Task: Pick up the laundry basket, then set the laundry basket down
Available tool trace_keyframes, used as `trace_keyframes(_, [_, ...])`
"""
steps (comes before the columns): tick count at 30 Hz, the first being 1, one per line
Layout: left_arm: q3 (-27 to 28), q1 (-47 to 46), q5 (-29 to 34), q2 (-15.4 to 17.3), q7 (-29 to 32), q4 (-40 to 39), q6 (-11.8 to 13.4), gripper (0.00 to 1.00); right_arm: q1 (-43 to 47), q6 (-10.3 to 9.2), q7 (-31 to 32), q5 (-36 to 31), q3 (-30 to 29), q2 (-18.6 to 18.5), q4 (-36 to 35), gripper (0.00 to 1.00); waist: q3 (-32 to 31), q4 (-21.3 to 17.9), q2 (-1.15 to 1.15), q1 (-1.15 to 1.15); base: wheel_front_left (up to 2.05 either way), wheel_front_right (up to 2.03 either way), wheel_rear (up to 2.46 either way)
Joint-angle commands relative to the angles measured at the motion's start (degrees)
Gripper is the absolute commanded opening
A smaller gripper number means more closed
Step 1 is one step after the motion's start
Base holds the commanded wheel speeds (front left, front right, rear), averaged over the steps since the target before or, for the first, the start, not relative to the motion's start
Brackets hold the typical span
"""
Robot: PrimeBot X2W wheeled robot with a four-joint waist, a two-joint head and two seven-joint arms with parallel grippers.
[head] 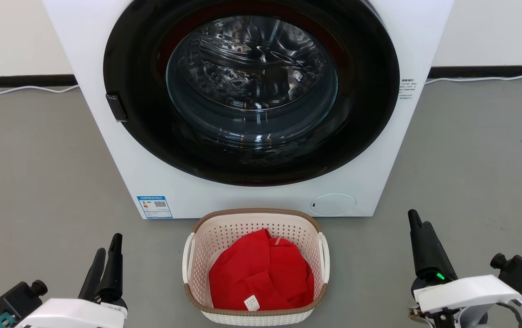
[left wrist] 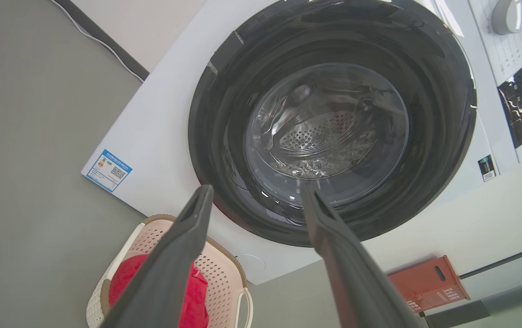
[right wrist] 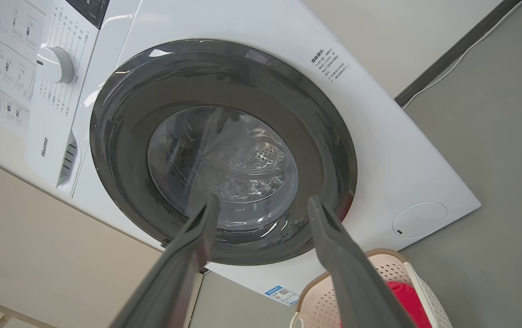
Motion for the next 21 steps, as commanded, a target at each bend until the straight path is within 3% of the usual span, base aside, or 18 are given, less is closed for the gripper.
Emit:
trace_keyframes(1, [0.8,-1.6,1.5,1.2,-0.6,-1.8,-0.3,1.00,-2.0,0.24,-0.9,-1.7,1.1,-0.6,-2.0,1.00,0.0,0.0,0.00,0.00,0.00,0.00,0.00])
trace_keyframes(21, [0.2,-1.8,12.7,3.1,-4.0,-3.5,-0.4,1.00,-2.2,0.31,-4.2,-16.7,1.9,-0.6,-3.1,1.00,0.3,0.0,0.00,0.00,0.00,0.00,0.00])
